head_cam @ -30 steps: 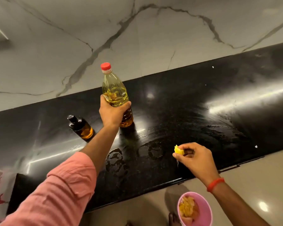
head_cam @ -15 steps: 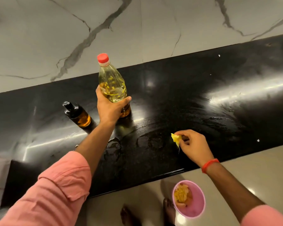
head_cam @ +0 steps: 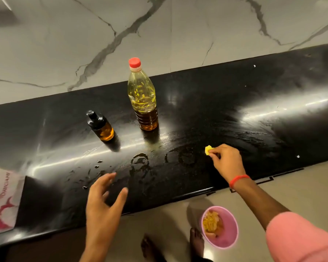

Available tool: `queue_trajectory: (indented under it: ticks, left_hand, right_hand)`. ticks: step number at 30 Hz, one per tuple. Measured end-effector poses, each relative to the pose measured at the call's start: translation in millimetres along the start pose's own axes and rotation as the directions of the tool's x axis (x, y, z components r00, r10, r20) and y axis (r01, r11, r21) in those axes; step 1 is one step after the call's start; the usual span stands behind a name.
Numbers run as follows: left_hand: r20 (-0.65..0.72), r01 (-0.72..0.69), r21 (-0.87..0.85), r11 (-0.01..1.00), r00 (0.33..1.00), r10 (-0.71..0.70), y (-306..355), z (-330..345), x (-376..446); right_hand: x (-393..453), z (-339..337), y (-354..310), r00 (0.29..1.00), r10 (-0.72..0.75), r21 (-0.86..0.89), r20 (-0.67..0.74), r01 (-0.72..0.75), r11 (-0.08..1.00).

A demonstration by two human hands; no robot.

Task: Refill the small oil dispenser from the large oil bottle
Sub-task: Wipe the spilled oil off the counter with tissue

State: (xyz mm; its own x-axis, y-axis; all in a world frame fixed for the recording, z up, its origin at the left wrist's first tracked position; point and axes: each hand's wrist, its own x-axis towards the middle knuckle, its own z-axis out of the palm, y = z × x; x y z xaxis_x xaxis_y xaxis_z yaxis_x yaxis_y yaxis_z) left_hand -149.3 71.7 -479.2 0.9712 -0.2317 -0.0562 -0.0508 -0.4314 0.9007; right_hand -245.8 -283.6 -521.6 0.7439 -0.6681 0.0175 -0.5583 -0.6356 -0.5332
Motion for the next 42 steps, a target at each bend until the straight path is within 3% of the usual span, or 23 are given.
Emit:
queue_trajectory:
  ticks: [5, 8, 11, 14, 16, 19, 22, 25, 27, 30, 33, 36, 38, 40, 42]
  left_hand:
    - [0.041, -0.019, 0.320, 0.947, 0.999, 0.007, -34, -46, 4]
    - [0.039, -0.041, 0.384, 0.922, 0.999, 0.029, -39, -53, 19]
    - [0.076, -0.037, 0.451, 0.892, 0.997, 0.003, -44, -55, 33]
    - [0.112, -0.060, 0.560, 0.827, 0.994, -0.004, -55, -59, 38]
    - [0.130, -0.094, 0.604, 0.792, 0.991, 0.018, -60, -63, 38]
    - [0.155, -0.119, 0.617, 0.778, 0.988, 0.028, -66, -68, 35]
    - [0.185, -0.137, 0.629, 0.765, 0.982, 0.024, -68, -72, 33]
    - [0.192, -0.134, 0.638, 0.758, 0.981, 0.012, -65, -73, 35]
    - [0.188, -0.114, 0.639, 0.761, 0.982, -0.011, -63, -71, 36]
    - [0.166, -0.081, 0.641, 0.763, 0.985, -0.036, -60, -68, 36]
    - [0.160, -0.052, 0.649, 0.759, 0.985, -0.070, -58, -66, 37]
    - [0.166, -0.034, 0.661, 0.750, 0.981, -0.102, -56, -64, 39]
    - [0.171, -0.028, 0.668, 0.743, 0.978, -0.117, -53, -64, 40]
    - [0.169, -0.014, 0.680, 0.733, 0.976, -0.138, -51, -63, 41]
    - [0.158, -0.001, 0.681, 0.732, 0.977, -0.145, -50, -60, 42]
  right_hand:
    - [2, 26, -50, 0.996, 0.016, -0.045, 0.091, -0.012, 0.999]
    - [-22, 49, -95, 0.978, -0.130, -0.097, 0.164, 0.147, 0.984]
    - [-51, 67, -128, 0.913, -0.305, -0.152, 0.272, 0.354, 0.923]
    - [-66, 63, -123, 0.868, -0.361, -0.202, 0.340, 0.442, 0.874]
    - [-63, 48, -99, 0.914, -0.280, -0.231, 0.294, 0.352, 0.907]
    - [-45, 10, -51, 0.998, -0.020, -0.241, 0.062, 0.034, 0.970]
    - [-30, -14, -17, 0.974, 0.210, -0.188, -0.087, -0.223, 0.956]
    - [-23, -4, -28, 0.962, 0.260, -0.150, -0.087, -0.270, 0.951]
    - [-26, 14, -60, 0.976, 0.217, -0.109, -0.027, -0.218, 0.970]
    - [-41, 53, -118, 0.991, 0.014, -0.125, 0.134, 0.003, 0.992]
    - [-70, 81, -159, 0.912, -0.250, -0.115, 0.326, 0.301, 0.947]
    - [-77, 70, -138, 0.847, -0.373, -0.066, 0.378, 0.427, 0.902]
    - [-56, 43, -98, 0.890, -0.310, -0.161, 0.333, 0.378, 0.912]
    - [-21, 7, -50, 0.968, -0.134, -0.226, 0.214, 0.182, 0.957]
    - [12, -23, -15, 0.996, 0.052, -0.204, 0.078, -0.035, 0.978]
